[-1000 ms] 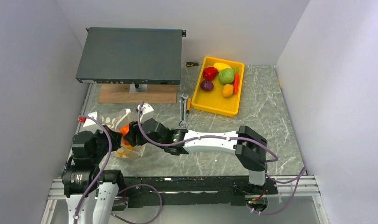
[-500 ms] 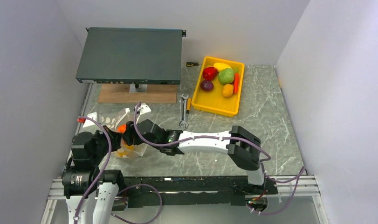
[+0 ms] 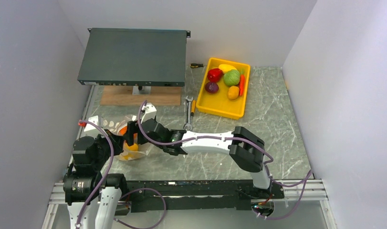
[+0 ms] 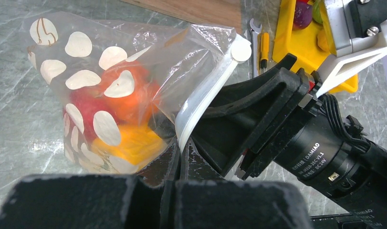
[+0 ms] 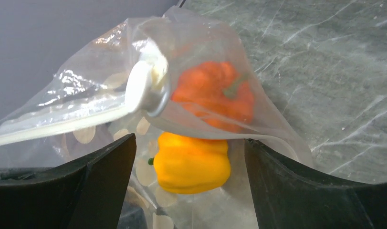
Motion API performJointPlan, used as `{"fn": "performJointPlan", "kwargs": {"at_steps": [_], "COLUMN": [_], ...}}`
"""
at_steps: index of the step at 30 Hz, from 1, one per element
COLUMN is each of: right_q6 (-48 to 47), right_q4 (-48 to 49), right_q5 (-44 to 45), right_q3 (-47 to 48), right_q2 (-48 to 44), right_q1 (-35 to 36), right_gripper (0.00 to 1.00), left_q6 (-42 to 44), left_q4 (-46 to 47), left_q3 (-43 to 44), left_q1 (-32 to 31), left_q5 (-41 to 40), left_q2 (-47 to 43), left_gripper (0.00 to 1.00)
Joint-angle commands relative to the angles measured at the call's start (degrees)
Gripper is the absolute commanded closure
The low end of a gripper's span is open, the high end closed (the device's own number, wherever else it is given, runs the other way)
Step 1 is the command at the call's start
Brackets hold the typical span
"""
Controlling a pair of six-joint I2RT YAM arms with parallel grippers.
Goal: Place the food in the zip-top bag and seal the zipper
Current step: Place the fake vegetable in the zipper food storage bag, then pick up the fake vegetable from the bin.
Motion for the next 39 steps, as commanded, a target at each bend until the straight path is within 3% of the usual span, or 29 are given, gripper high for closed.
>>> {"fn": "performJointPlan", "kwargs": {"at_steps": [1,12,18,23,28,33,39], "right_q6": [-0.6,-4.8,-9.5,-9.7,-8.6,-6.4,-9.0], "right_q4": [0.9,-5.0,-3.9,-5.8,-9.2,-12.2,-17.0], "right_q5": [-0.5,-4.2,-7.1,-1.7,4.0,3.7,5.7], "right_q3": [-1.2,-9.0,-19.3,-29.7,-38.4,-45.7,-42.8], "right_q2": [-4.9,-16.4,-27.9,-39.0,-47.1,-53.0,-51.3], "right_q1": [0.0,0.2,0.3,-0.9,-6.0,-17.4,-29.0], "right_gripper": [0.16,0.18,0.25,0.22,0.18,0.14,0.06], "left_q6": [-0.1,0.0,0.0,0.1,0.5,0.7,0.7], "left_q4": [2.0,2.0,2.0,2.0,2.2,2.2,2.4], "left_q3": [0.1,0.0,0.0,0.0,-0.1,0.0,-0.1], "left_q1": [0.3,0.2,0.3,0.2,0.3,0.2,0.3], "left_q5": [0.1,0.2,0.3,0.7,1.6,1.9,2.1], "left_q2": [0.1,0.8,1.0,1.1,1.6,1.7,1.2], "left_gripper": [1.0,1.0,1.0,1.0,1.0,1.0,1.0]}}
